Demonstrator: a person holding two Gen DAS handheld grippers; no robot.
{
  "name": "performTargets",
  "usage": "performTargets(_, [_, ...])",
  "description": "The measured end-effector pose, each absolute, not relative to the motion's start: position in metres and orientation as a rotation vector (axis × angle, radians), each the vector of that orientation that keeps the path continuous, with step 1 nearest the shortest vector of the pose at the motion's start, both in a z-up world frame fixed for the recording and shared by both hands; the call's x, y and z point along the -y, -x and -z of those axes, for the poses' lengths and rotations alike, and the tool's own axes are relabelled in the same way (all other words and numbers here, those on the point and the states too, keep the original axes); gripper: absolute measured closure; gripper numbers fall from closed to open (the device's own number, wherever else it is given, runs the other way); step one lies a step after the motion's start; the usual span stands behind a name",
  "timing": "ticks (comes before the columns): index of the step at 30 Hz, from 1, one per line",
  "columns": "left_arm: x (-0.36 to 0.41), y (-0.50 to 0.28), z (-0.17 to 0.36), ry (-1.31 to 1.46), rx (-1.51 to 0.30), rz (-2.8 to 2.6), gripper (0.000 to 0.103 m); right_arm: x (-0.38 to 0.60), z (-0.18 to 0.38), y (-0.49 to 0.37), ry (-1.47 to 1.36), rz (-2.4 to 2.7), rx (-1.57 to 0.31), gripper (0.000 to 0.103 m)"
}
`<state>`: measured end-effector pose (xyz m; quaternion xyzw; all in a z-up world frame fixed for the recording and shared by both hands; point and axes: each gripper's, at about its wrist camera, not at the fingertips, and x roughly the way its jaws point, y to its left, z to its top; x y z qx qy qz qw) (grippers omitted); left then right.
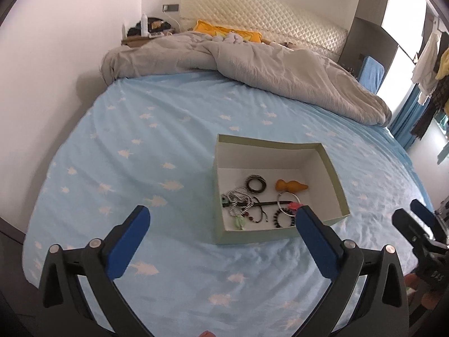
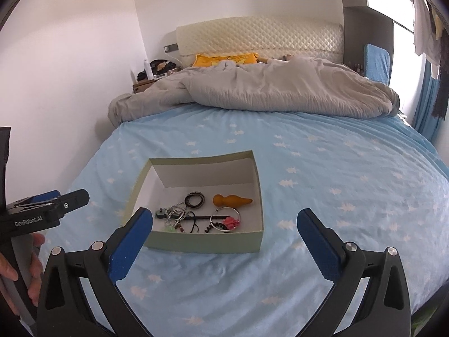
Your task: Organize jewelry
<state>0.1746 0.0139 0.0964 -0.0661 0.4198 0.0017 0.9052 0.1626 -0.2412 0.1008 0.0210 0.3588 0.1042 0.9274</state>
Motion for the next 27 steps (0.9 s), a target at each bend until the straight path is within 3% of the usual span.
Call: performTargets(27, [-0.014,-0.163,-0.102,0.12,-0.87,0.024,0.0,0.244,-0.108,-0.152,-0.062,-0.215,-0.727,0.0])
